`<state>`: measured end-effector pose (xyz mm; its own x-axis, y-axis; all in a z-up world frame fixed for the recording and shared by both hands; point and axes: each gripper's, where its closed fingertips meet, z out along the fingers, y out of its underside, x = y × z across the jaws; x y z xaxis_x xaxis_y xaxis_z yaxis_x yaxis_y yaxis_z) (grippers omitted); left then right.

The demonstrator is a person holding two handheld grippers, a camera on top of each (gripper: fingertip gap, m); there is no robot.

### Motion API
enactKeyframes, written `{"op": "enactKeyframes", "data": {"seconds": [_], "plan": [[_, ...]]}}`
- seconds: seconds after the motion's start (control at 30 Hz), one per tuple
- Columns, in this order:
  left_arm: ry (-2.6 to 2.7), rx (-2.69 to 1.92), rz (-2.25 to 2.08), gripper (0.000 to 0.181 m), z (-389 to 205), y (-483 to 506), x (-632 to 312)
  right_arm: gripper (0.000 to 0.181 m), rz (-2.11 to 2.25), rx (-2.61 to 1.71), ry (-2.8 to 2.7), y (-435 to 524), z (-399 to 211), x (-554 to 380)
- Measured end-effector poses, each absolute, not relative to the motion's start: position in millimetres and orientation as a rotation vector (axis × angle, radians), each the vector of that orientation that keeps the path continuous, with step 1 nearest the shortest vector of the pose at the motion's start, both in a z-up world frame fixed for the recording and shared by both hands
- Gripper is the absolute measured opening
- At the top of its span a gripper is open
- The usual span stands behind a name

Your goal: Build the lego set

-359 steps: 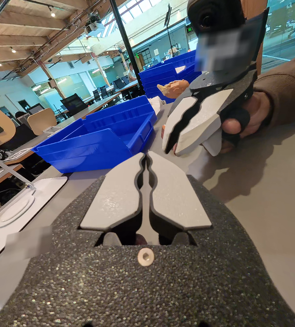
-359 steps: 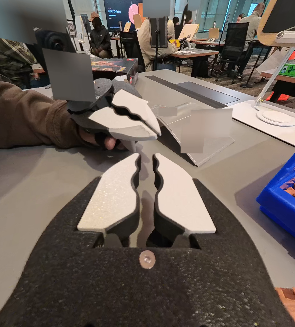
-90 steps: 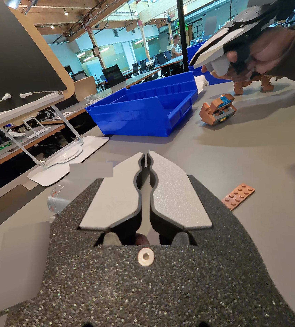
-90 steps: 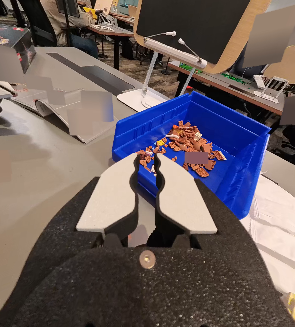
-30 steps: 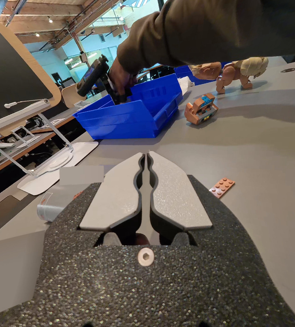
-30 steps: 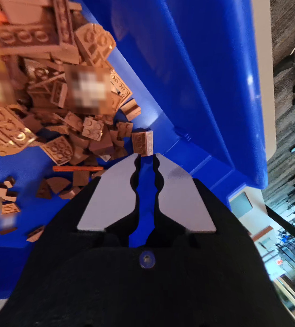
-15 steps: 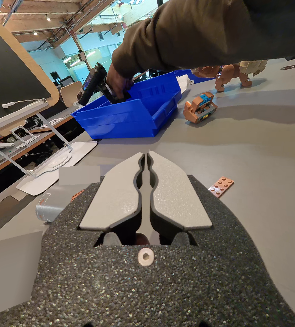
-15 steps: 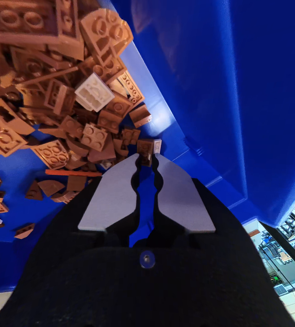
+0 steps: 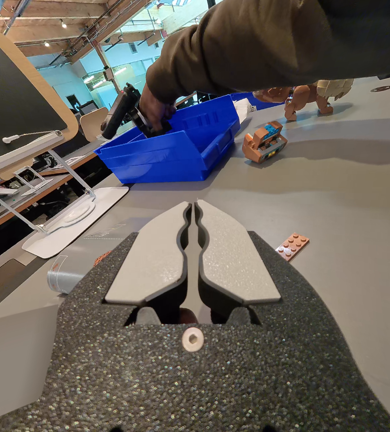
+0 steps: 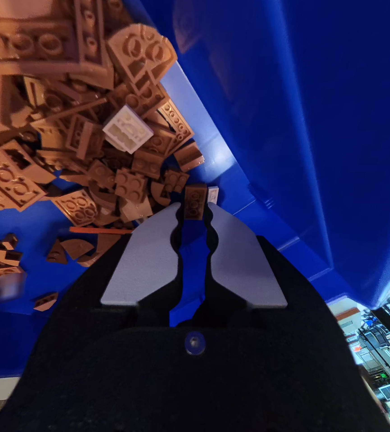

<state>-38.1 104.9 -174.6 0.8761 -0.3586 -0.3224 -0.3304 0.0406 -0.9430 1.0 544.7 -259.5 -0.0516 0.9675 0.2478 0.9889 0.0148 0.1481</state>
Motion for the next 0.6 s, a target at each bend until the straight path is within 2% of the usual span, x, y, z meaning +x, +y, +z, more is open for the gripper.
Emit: {"op": "enactKeyframes", "data": {"seconds": [0.17,0.3,0.4,0.6], "plan": [[0.556,-1.555,-0.025,0.002,-173.9,105.0,-38.6,0.017,-0.345,-2.108,-2.124,542.5,-240.0,1.9],[0.545,-1.553,-0.031,0.002,-172.8,105.0,-39.6,0.016,-0.073,-2.038,-2.025,516.6,-198.2,-11.4],[0.521,-1.547,-0.055,0.002,-170.0,104.7,-40.6,0.016,0.25,-1.855,-1.981,455.5,-155.1,-31.8],[0.38,-1.503,-0.186,0.003,-154.1,102.6,-50.3,0.016,0.815,-1.353,-1.816,268.7,-75.2,-51.7]]}}
